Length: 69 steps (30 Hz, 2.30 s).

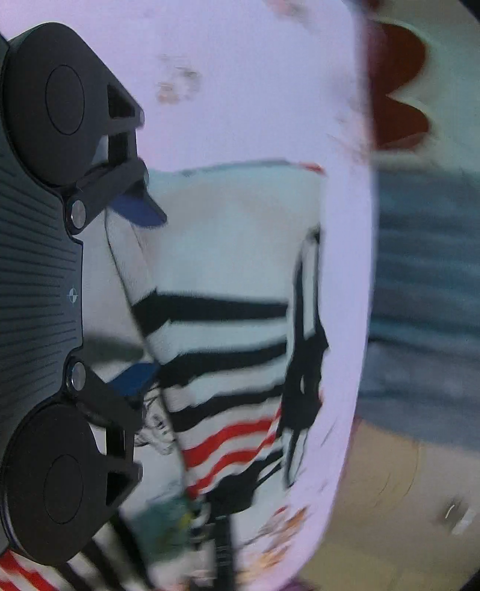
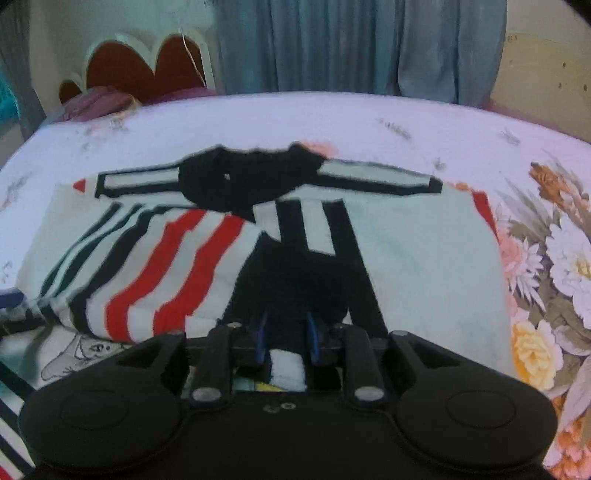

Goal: Fold small clothes

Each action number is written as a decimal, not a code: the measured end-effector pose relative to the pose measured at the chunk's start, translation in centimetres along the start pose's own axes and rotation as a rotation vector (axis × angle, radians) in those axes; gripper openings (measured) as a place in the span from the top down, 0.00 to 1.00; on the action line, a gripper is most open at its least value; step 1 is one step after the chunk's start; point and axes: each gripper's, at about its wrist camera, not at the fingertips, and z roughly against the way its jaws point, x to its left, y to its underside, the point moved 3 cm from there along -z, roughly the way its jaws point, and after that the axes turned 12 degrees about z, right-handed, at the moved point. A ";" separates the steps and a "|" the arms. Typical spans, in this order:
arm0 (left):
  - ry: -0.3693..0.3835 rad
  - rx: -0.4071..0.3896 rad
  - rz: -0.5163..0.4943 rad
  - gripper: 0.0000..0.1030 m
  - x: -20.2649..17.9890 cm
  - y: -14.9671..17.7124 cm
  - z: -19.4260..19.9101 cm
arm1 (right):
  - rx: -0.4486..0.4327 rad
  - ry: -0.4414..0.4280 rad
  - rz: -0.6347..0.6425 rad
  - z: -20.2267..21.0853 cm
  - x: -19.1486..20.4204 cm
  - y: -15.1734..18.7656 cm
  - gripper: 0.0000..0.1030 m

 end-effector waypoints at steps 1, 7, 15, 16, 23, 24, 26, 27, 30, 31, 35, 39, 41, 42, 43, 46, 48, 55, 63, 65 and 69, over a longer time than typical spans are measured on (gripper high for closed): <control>-0.004 -0.003 -0.003 0.21 -0.2 -0.2 0.3 | 0.008 0.001 -0.006 0.3 0.0 -0.3 0.80; 0.024 -0.100 0.077 0.21 1.7 -5.7 -0.5 | -0.108 0.005 0.001 1.5 -0.7 -3.5 0.78; -0.049 0.035 0.195 0.20 7.8 -11.3 -9.8 | 0.034 0.114 -0.080 -4.7 -4.3 -4.5 0.82; -0.057 0.023 0.225 0.20 8.2 -11.4 -9.3 | 0.018 0.105 -0.112 -4.6 -4.8 -4.2 0.80; 0.074 -0.064 0.108 0.20 1.3 -8.6 -3.9 | -0.130 -0.035 -0.013 -0.8 1.6 -6.3 0.72; 0.089 -0.031 0.081 0.20 -0.2 -7.8 -4.8 | -0.120 -0.078 0.023 -1.3 3.4 -6.5 0.77; 0.061 0.015 0.011 0.20 -1.8 -6.4 -6.9 | -0.090 -0.138 0.084 -2.8 6.4 -6.5 0.77; 0.024 0.035 -0.038 0.18 -2.2 -5.5 -7.9 | -0.051 -0.129 0.121 -4.0 7.5 -6.1 0.77; 0.013 0.020 -0.090 0.16 -2.9 -4.8 -6.7 | -0.006 -0.121 0.085 -5.4 6.7 -5.2 0.83; 0.011 0.008 -0.069 0.16 -2.8 -5.0 -5.8 | 0.008 -0.104 0.080 -4.8 6.4 -5.3 0.84; 0.042 0.006 0.006 0.16 -2.5 -4.7 -5.1 | -0.068 -0.109 -0.023 -2.6 4.7 -5.9 0.81; -0.003 -0.012 -0.071 0.16 -2.9 -2.7 -5.3 | 0.011 -0.044 0.076 -5.6 5.8 -4.7 0.86; 0.014 -0.011 -0.057 0.16 -1.9 -2.5 -4.2 | 0.023 -0.018 0.111 -5.0 5.5 -4.6 0.87; 0.024 -0.013 -0.055 0.16 -1.3 -2.2 -3.8 | 0.021 0.013 0.127 -4.5 4.9 -4.2 0.87; 0.032 -0.016 -0.062 0.16 -0.8 -1.8 -3.4 | 0.018 0.031 0.135 -4.1 4.3 -3.7 0.87; -0.004 -0.019 -0.076 0.16 0.4 -2.1 -3.0 | 0.021 0.036 0.102 -3.0 2.5 -2.6 0.87; -0.010 -0.042 -0.051 0.16 0.2 -2.4 -1.5 | 0.004 0.039 0.093 -1.7 2.9 -2.9 0.71; -0.017 -0.014 -0.076 0.16 -2.0 0.4 -2.1 | 0.011 -0.082 0.211 -1.0 8.4 -0.8 0.73; -0.020 -0.022 -0.018 0.16 -0.5 0.5 0.2 | -0.012 -0.004 0.131 1.0 3.9 0.2 0.71; -0.023 -0.020 -0.027 0.15 -0.4 1.0 -0.4 | 0.043 0.030 0.113 -0.4 2.7 1.1 0.71; 0.002 -0.052 0.015 0.15 -0.5 0.1 0.8 | 0.024 0.020 0.087 0.1 2.0 1.0 0.74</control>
